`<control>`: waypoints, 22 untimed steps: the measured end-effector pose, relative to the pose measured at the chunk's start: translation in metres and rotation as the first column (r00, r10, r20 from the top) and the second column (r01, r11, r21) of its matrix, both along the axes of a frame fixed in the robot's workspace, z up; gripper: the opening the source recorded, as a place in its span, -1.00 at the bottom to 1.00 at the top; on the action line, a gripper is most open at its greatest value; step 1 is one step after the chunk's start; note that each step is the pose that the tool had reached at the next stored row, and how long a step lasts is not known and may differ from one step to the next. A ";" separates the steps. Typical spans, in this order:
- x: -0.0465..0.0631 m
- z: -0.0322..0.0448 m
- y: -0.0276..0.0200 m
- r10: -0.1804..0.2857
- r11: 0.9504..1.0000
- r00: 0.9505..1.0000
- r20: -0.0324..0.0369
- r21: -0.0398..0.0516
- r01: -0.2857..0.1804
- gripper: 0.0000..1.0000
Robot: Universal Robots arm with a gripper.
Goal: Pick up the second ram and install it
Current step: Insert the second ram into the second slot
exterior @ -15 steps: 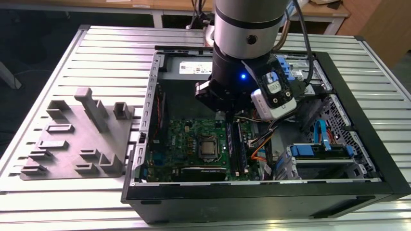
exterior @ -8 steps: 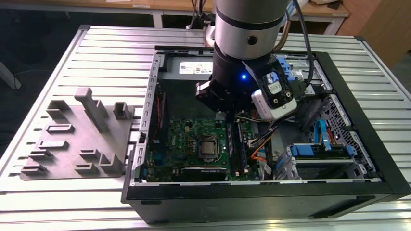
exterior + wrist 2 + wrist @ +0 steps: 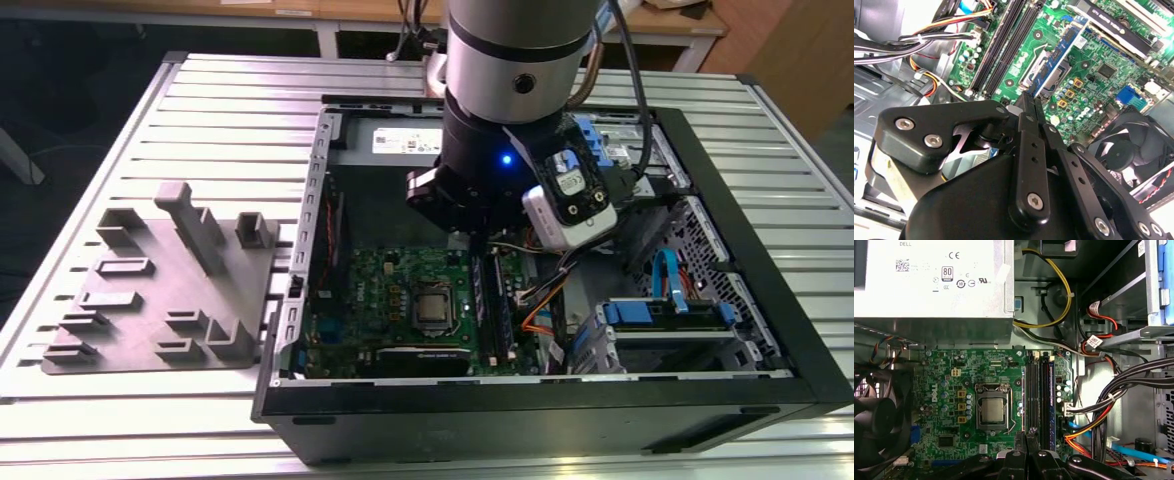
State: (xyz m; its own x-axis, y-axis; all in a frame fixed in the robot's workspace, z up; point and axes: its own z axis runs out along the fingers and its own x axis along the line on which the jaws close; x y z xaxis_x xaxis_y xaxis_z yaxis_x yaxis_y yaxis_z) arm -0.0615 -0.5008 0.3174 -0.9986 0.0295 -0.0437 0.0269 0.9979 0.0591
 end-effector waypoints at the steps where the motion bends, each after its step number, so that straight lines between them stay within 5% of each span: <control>1: 0.000 0.0000 0.0000 0.000 1.000 1.000 0.000 0.000 0.000 -0.83; 15: 0.021 -0.0148 0.0000 0.000 1.000 1.000 0.000 0.000 0.000 -0.83; 22: 0.023 -0.0253 0.0000 0.024 1.000 1.000 0.000 0.000 -0.024 -0.83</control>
State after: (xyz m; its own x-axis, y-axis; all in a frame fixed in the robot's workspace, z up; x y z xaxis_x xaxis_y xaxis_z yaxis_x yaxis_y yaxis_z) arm -0.0385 -0.5008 0.2921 -0.9990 0.0055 -0.0437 0.0029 0.9983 0.0590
